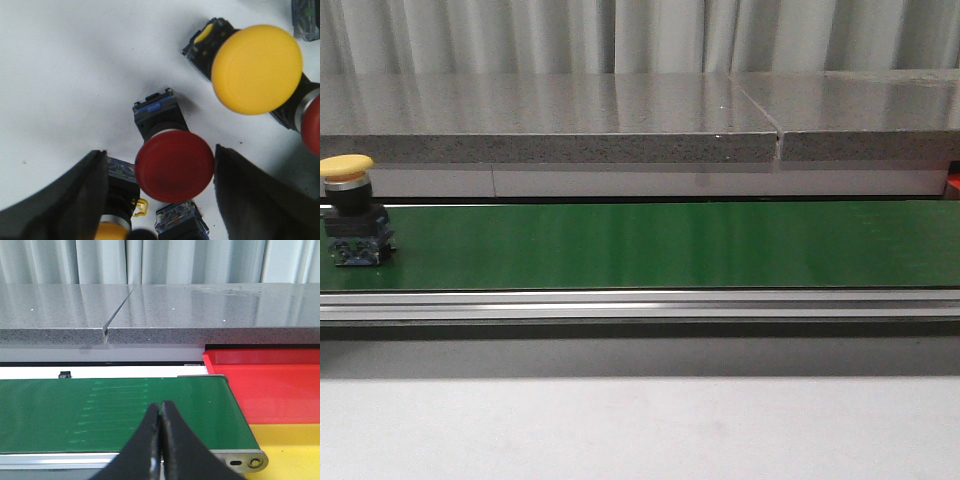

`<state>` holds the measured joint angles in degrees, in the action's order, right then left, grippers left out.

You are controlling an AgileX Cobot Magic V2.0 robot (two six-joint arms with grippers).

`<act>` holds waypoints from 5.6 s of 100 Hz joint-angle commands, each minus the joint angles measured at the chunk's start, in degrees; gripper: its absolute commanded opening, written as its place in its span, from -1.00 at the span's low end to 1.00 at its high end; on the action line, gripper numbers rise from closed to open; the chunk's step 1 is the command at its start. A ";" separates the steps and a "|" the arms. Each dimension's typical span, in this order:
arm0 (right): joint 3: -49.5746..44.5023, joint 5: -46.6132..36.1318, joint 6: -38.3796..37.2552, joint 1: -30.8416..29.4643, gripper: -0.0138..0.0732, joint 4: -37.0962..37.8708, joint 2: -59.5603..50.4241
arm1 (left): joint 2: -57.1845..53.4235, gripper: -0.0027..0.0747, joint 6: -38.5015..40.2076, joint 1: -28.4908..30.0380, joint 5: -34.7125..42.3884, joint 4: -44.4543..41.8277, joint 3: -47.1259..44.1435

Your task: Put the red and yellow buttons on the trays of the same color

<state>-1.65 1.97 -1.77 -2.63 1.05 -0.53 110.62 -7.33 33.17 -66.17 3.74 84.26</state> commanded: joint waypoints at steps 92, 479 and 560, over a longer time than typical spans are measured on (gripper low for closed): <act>0.93 -4.56 0.02 -0.33 -0.84 0.36 -0.58 | -15.73 -0.46 0.58 -2.13 -5.05 -1.07 1.61; 46.50 32.28 1.77 8.07 -0.65 -4.14 43.48 | -90.67 -0.99 0.06 -45.04 25.19 2.49 -47.93; 81.41 59.01 7.27 25.45 0.68 -9.11 81.50 | -90.67 -0.99 0.06 -45.04 25.19 2.49 -47.93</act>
<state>75.39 60.42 2.80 21.97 -5.20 79.52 19.51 -7.68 -11.52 -45.33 5.27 34.81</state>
